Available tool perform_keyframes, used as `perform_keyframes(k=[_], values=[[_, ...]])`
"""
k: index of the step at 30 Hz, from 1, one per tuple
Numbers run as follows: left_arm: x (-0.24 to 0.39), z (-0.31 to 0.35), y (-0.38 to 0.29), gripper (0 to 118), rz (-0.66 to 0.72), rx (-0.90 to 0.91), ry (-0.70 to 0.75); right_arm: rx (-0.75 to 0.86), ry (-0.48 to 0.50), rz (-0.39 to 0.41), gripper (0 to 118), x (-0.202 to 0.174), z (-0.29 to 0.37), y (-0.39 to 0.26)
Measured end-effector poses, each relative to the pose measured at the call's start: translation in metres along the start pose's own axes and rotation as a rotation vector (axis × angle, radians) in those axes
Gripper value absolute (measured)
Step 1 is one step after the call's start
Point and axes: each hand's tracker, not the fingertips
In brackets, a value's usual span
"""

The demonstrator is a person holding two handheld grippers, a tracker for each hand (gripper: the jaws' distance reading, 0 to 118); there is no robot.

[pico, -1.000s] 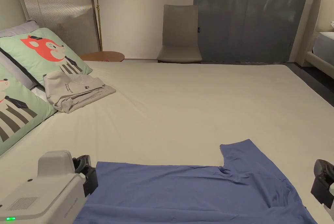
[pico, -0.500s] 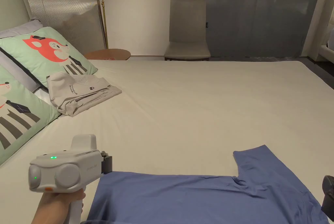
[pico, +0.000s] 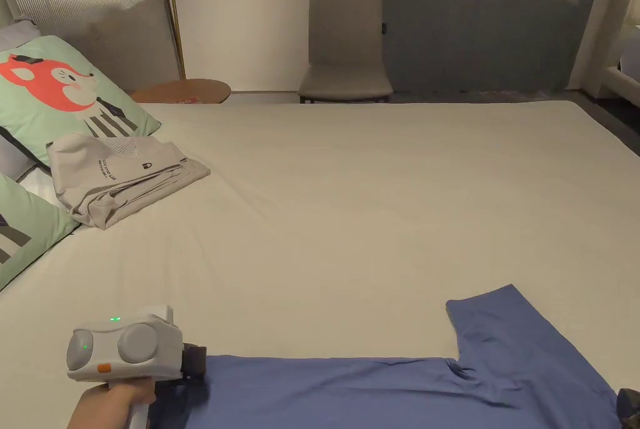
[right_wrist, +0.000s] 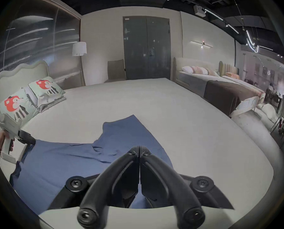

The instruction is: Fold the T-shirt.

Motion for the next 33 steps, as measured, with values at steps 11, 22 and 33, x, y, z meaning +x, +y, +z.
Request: perform_keyframes(k=[11,22,33], values=[[0.008,0.054,-0.009,3,-0.039,0.133,-0.068,-0.345,-0.015,-0.007,103,0.032,-0.11,0.038],[0.002,0.056,-0.016,3,-0.035,0.125,-0.061,-0.448,-0.004,0.073,21,0.026,-0.14,0.028],[-0.015,0.102,-0.023,3,-0.012,0.18,-0.079,-0.318,0.075,-0.001,11,0.058,-0.057,0.07]])
